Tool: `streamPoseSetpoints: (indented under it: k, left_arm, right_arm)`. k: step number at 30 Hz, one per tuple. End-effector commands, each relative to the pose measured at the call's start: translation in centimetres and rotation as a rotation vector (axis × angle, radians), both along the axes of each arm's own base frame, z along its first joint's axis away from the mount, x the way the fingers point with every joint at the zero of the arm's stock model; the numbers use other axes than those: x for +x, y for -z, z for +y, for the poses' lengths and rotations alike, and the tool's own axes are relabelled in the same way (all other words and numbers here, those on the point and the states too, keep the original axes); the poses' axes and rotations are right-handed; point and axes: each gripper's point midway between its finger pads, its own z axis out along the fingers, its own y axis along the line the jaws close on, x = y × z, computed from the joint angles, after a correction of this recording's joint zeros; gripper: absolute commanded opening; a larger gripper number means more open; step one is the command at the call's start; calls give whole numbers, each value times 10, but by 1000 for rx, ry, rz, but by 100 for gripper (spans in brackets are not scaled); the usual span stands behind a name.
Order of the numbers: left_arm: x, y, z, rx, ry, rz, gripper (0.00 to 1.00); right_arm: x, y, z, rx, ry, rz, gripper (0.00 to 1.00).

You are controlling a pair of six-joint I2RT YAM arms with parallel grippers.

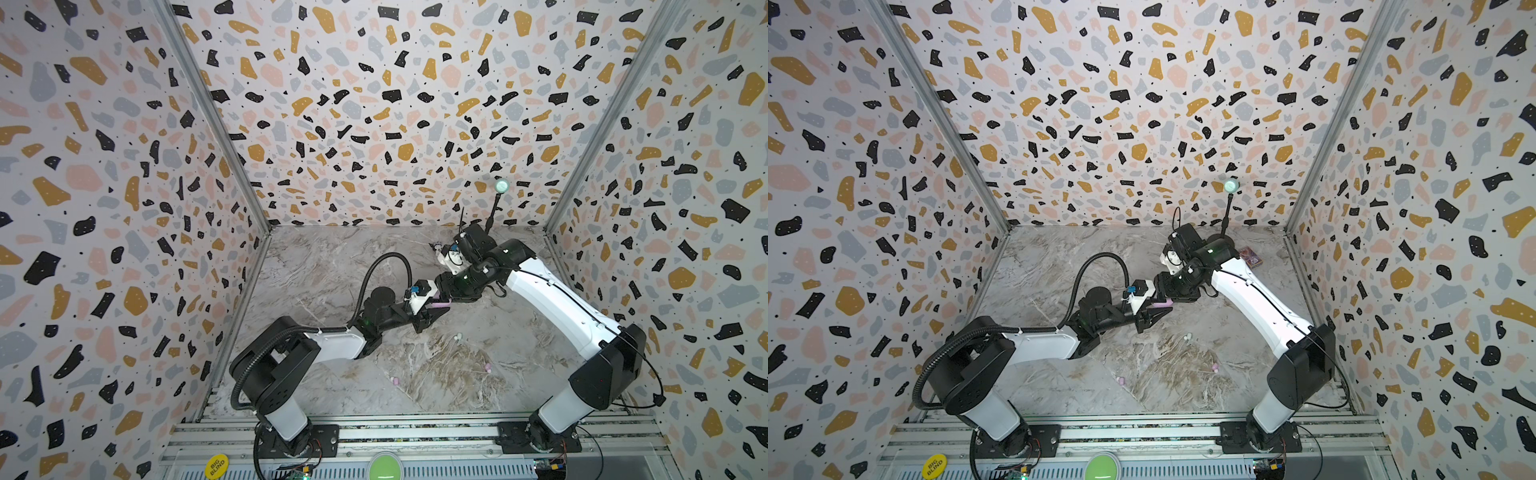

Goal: Insert the wireless bluetooth earbuds into the charging case

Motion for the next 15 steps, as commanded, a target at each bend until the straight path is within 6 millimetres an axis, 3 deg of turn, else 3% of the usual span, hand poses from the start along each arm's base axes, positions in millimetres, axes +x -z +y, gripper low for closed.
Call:
streamPoseSetpoints:
  k: [1, 8, 15]
  left_arm:
    - [-2, -49, -4, -100, 19, -104, 37]
    - [-4, -50, -2, -103, 21, -100, 34]
    - [-5, -55, -2, -116, 20, -106, 43]
  right_arm:
    - [-8, -9, 0, 23, 1, -3, 56]
    - [-9, -11, -1, 28, 7, -7, 60]
    - [-10, -10, 1, 37, 5, -4, 51]
